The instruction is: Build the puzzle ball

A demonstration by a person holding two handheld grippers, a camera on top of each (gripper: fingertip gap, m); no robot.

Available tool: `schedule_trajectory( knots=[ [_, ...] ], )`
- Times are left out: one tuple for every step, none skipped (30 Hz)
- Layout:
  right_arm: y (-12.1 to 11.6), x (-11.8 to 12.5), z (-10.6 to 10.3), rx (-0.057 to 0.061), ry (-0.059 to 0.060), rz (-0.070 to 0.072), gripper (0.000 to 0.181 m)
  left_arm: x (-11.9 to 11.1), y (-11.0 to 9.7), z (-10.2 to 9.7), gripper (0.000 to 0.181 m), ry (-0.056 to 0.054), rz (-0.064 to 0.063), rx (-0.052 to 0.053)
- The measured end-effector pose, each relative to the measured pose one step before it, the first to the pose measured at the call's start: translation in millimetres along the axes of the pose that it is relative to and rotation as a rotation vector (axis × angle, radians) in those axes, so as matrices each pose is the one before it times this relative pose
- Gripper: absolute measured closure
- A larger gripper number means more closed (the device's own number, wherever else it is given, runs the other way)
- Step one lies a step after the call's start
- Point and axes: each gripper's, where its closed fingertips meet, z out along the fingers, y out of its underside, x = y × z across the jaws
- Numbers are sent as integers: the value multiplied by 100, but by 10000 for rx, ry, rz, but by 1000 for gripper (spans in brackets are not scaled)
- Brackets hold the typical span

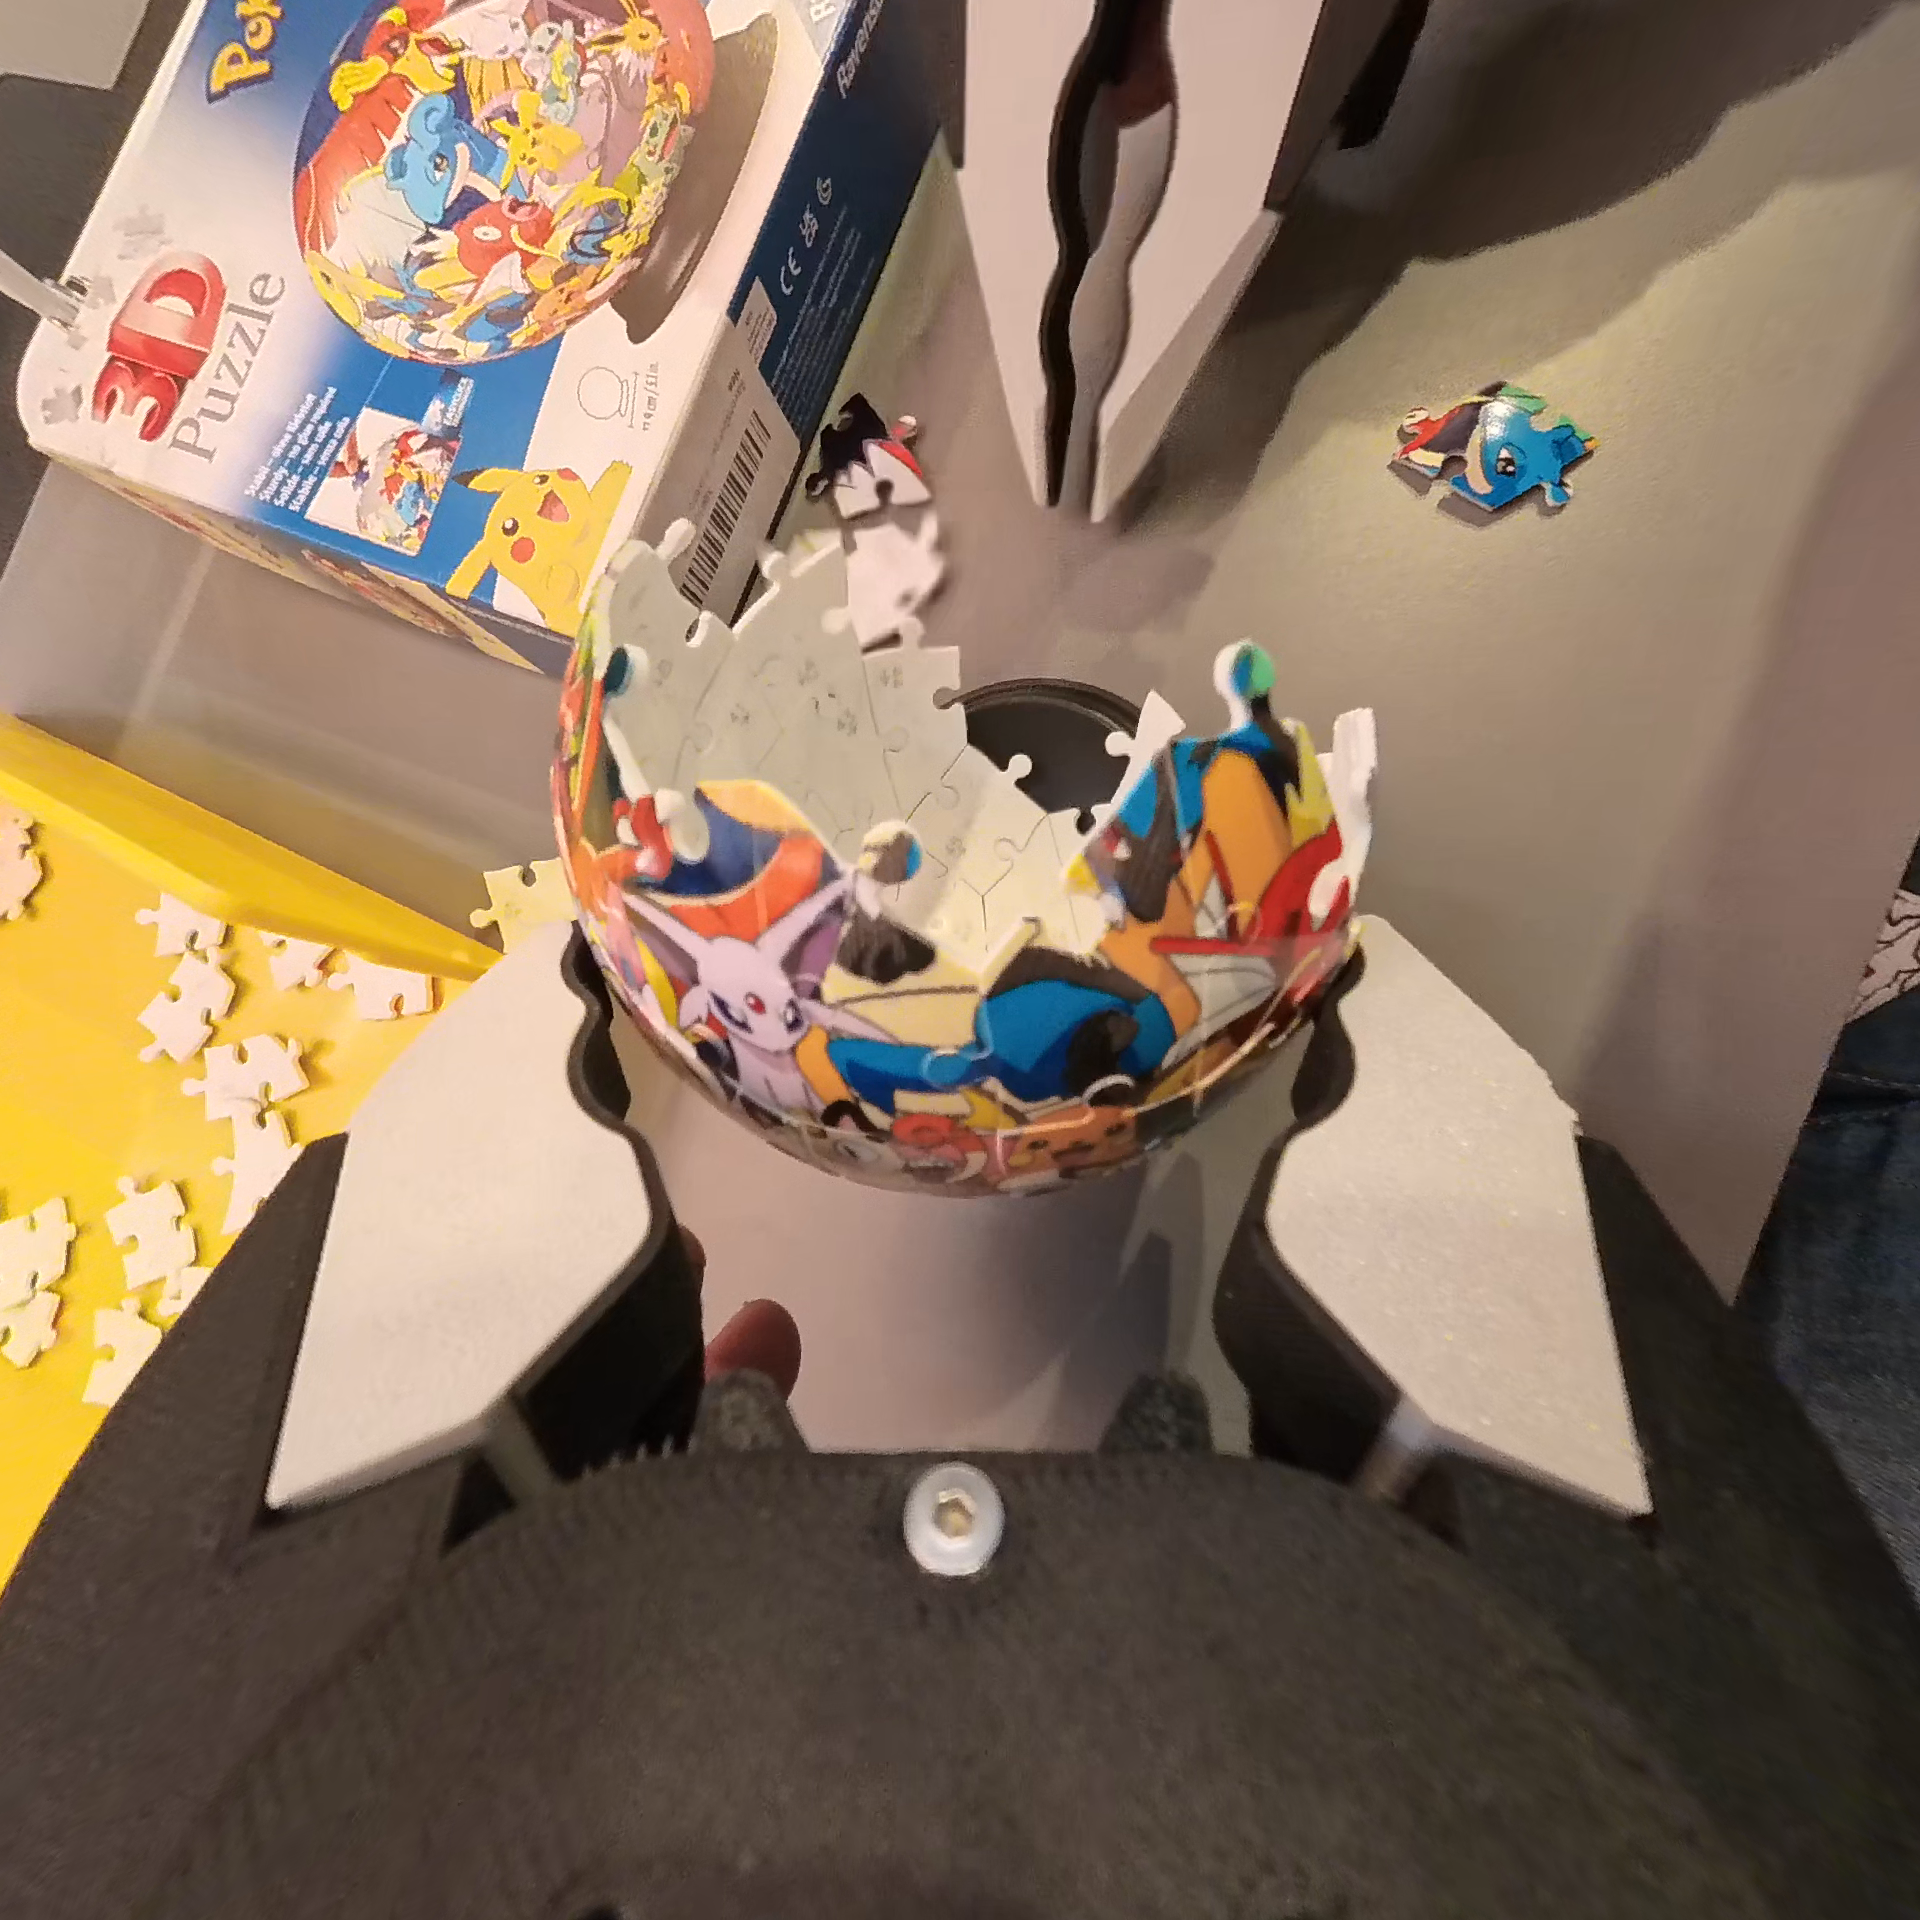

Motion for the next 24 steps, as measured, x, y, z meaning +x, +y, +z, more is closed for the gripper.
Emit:
schedule_trajectory(
  knots=[
    [152, -183, -45, -47, -42, 133, 171, 1, -7, 15, 55, -2, -1, 10],
    [187, 40, -120, -61, 110, -2, 170, -8, -8, -4, 55, 0, -5, 3],
    [28, 284, -241, 24, 209, 12, 169, 1, 3, -2, 55, -1, -3, -3],
    [-240, 380, -285, 156, 165, 114, 165, 2, 11, -10, 55, -2, -4, 3],
    [-329, 318, -147, 171, 69, 129, 159, -6, 8, -3, 55, 1, -16, 3],
    [-232, 313, 39, 74, 71, 41, 154, -18, 7, -11, 55, 2, -13, 0],
    [-82, 369, 183, -53, 154, -32, 152, 1, 9, -5, 55, -3, -8, -7],
    [-89, 367, 253, -71, 197, -35, 149, -5, 22, -16, 55, -17, 4, -20],
    [-247, 397, 263, 44, 228, 26, 147, -3, 35, -28, 55, -29, -5, -26],
    [-248, 347, 287, 70, 197, 131, 146, -32, 46, -30, 56, -34, -26, -16],
    [-168, 71, 331, 28, 43, 86, 142, -18, 25, -34, 56, -26, -33, 7],
    [-193, 122, 341, 43, 110, 53, 139, 12, 16, -22, 56, -15, -37, 23],
    [-133, 288, 391, 21, 186, 105, 140, 11, 3, 2, 56, -5, -30, 27],
    [134, 192, 489, -127, 87, 124, 138, 17, -15, 15, 55, -4, -13, 21],
    [172, -18, 502, -138, -50, 76, 135, 3, -24, 13, 55, -4, 0, 11],
    [-261, 84, 282, 121, -4, 169, 134, 7, -11, 6, 55, 1, 16, -6],
    [-181, 145, 255, 46, 34, 170, 132, 5, 0, 0, 56, 4, 12, -7],
    [-78, 176, 155, -18, 47, 150, 130, 13, 13, -14, 55, 3, 4, 0],
    [-38, 281, 89, -19, 95, 187, 129, 23, 15, -19, 56, 1, 0, 3],
    [-32, 194, 72, -6, 42, 177, 131, -1, 36, -34, 56, -9, -8, 7],
    [-58, -88, 48, 13, -73, 24, 139, 7, 34, -24, 56, -11, -19, 20],
    [-65, 9, 21, 20, 19, -73, 145, -9, 31, -29, 55, -5, -29, 27],
    [-41, 76, 37, 6, 31, 28, 145, -17, 21, -17, 55, -1, -25, 24],
    [-32, 38, 53, 13, -38, 105, 145, -12, 24, -19, 55, 0, -20, 15]
  ],
)
